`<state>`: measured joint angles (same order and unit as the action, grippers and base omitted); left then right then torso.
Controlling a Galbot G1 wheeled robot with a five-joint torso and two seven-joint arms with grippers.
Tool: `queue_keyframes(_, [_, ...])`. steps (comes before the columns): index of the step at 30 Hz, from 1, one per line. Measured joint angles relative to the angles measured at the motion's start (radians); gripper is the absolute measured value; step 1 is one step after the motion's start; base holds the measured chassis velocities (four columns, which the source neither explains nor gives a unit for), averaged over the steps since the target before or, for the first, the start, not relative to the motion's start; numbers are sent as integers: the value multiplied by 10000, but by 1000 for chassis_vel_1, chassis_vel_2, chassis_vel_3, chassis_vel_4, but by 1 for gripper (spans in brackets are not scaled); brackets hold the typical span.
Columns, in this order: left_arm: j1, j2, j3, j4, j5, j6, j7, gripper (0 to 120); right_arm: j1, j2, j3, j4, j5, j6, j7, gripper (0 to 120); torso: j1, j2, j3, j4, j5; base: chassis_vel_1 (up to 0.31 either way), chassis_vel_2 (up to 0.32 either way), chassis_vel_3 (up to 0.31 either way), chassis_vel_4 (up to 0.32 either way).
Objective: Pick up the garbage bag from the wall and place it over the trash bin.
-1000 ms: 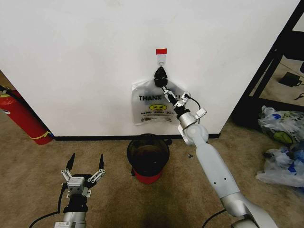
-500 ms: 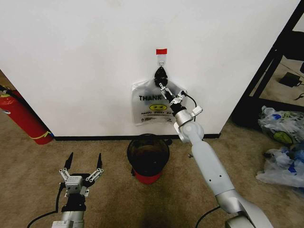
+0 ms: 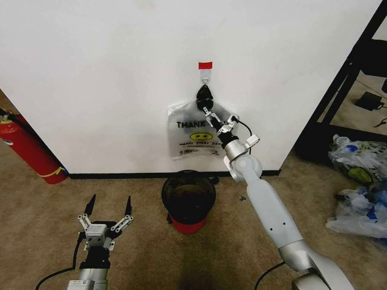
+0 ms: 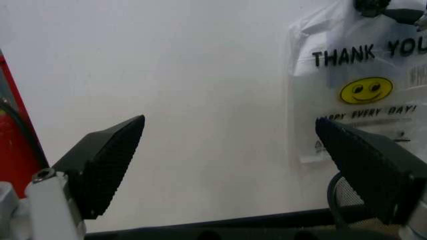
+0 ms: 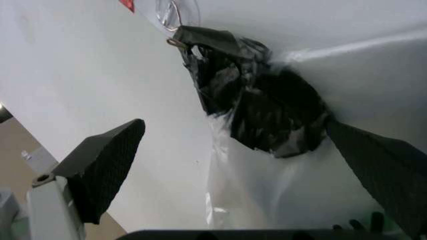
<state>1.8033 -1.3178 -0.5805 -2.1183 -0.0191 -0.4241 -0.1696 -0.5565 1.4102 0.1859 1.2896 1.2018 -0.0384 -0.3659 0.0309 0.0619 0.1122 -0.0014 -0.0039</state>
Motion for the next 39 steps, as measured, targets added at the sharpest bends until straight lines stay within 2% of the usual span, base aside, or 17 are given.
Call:
queue_keyframes(14, [-216, -105, 242, 185, 7, 19, 9, 100, 111, 66, -96, -22, -31, -31, -54, 98, 0, 0, 0, -1, 1, 0, 0, 0, 0])
queue_keyframes(19, [-265, -113, 285, 217, 14, 30, 22, 100, 175, 86, -49, -166, -72, -34, -48, 81, 0, 0, 0, 0, 1, 0, 0, 0, 0])
queue_keyframes(20, [-267, -113, 288, 219, 15, 30, 25, 100, 177, 83, -45, -185, -108, -25, -41, 74, 0, 0, 0, 0, 0, 0, 0, 0, 0])
queue_keyframes(22, [-267, -111, 289, 221, 16, 30, 27, 100, 177, 73, -49, -201, -131, -13, -33, 71, 0, 0, 0, 0, 1, 0, 0, 0, 0])
queue_keyframes(23, [-267, -103, 292, 233, 16, 30, 33, 100, 176, 54, -83, -211, -145, 10, -11, 65, 0, 0, 0, -1, 1, 0, 0, 0, 0])
queue_keyframes(27, [-291, -98, 332, 251, 18, 31, 43, 100, 230, 98, -98, -248, -149, 39, 64, 49, 0, 0, 0, 0, 1, 0, 0, 0, 0])
queue_keyframes(30, [-296, -99, 348, 252, 20, 30, 47, 100, 254, 127, -71, -272, -149, 43, 92, 45, 0, 0, 0, 1, 1, 0, 0, 0, 0])
queue_keyframes(31, [-296, -100, 349, 249, 22, 30, 49, 100, 275, 143, -47, -292, -147, 45, 126, 36, 0, 0, 0, 0, 1, 0, 0, 0, 0])
queue_keyframes(36, [-286, -79, 297, 238, 17, 30, 51, 100, 296, 180, -2, -317, -147, 52, 215, 18, 0, 0, 0, -1, 1, 0, 0, 0, 0])
queue_keyframes(37, [-286, -79, 297, 238, 17, 30, 51, 100, 296, 180, -2, -317, -147, 52, 215, 18, 0, 0, 0, -1, 1, 0, 0, 0, 0])
queue_keyframes(39, [-301, -70, 291, 238, 8, 28, 51, 100, 296, 212, 13, -319, -154, 55, 257, 8, 0, 0, 0, 0, 1, 0, 0, 0, 0])
